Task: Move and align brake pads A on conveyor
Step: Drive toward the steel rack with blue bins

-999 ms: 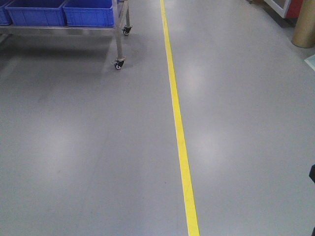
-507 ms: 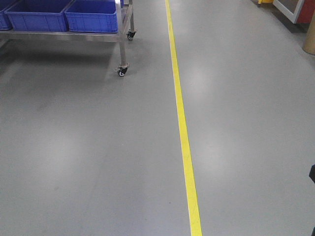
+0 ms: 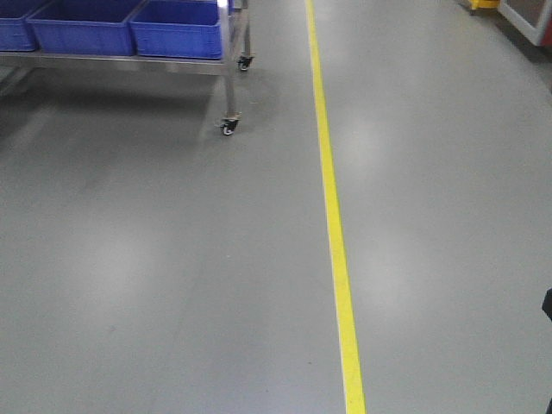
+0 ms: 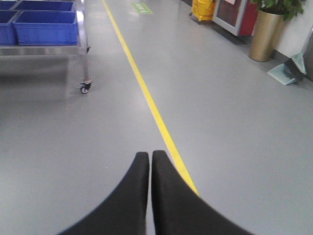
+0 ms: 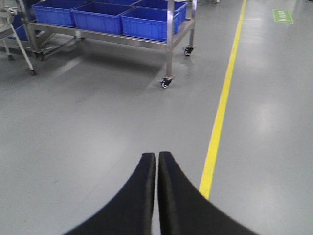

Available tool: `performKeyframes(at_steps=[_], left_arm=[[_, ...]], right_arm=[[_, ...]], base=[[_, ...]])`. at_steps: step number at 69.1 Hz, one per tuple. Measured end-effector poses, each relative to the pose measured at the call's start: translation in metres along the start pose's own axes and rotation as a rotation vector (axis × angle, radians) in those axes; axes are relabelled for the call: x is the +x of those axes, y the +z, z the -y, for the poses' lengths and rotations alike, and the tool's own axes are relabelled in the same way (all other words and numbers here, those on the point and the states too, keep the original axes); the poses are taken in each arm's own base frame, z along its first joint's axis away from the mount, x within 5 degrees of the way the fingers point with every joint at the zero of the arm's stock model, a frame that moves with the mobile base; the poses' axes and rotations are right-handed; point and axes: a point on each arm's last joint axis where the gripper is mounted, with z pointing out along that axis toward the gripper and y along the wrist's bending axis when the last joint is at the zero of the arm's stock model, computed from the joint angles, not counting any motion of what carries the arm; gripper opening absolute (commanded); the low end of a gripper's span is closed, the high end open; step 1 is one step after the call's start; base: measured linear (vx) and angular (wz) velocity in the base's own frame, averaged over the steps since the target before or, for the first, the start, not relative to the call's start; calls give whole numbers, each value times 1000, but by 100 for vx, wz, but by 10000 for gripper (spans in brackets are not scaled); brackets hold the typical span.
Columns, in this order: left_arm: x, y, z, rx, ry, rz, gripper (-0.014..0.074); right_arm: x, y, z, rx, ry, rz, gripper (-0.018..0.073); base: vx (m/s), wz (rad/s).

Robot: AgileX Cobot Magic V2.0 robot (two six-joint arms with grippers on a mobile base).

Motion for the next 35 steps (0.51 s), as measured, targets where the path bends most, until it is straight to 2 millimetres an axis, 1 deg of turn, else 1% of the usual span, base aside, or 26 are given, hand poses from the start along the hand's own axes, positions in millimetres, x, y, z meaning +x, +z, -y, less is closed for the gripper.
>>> performKeyframes(at_steps=[8, 16, 25, 35], left_arm=[[0, 0, 0, 0, 0, 0, -6], [0, 0, 0, 0, 0, 0, -6], [0, 0, 0, 0, 0, 0, -6], [0, 0, 0, 0, 0, 0, -6]], right_arm=[[0, 0, 0, 0, 0, 0, -6], [0, 0, 0, 0, 0, 0, -6], [0, 0, 0, 0, 0, 0, -6], [0, 0, 0, 0, 0, 0, -6]], base=[[6, 37], [9, 59], [11, 81], [11, 96]])
